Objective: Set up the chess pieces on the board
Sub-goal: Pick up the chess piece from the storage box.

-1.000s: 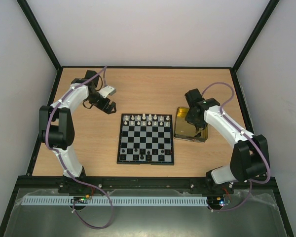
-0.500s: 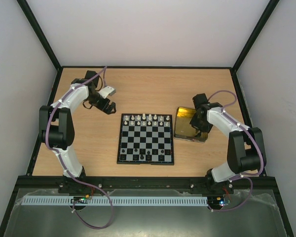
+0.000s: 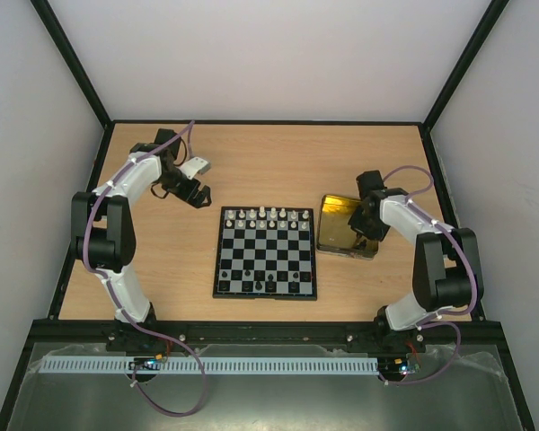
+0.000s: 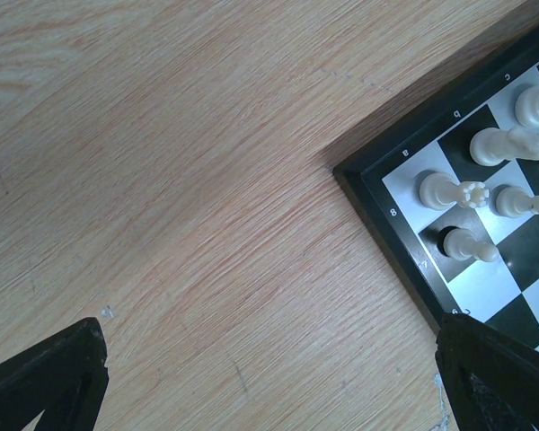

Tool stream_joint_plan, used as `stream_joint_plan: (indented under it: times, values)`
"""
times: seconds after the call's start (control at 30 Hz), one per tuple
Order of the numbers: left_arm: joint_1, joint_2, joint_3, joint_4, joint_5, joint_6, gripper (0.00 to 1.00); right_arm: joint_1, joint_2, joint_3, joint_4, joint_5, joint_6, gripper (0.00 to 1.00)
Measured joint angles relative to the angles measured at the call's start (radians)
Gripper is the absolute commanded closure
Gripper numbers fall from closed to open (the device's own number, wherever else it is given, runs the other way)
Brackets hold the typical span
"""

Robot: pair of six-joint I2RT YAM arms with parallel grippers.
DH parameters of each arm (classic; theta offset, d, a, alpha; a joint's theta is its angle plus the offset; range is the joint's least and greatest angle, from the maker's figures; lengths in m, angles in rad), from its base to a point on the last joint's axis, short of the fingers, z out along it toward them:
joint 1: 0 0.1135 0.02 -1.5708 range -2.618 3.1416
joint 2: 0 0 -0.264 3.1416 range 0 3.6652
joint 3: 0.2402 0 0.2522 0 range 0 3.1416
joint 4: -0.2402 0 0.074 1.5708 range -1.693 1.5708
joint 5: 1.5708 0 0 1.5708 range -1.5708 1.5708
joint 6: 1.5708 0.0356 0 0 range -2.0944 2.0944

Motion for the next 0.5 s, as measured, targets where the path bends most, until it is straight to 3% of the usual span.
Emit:
stream_joint_plan:
  times: [0.5]
  values:
    - [0.000, 0.000, 0.000, 0.000, -0.002, 0.000, 0.01, -0.007, 0.006, 0.021, 0.006, -0.017, -0.015, 0.80]
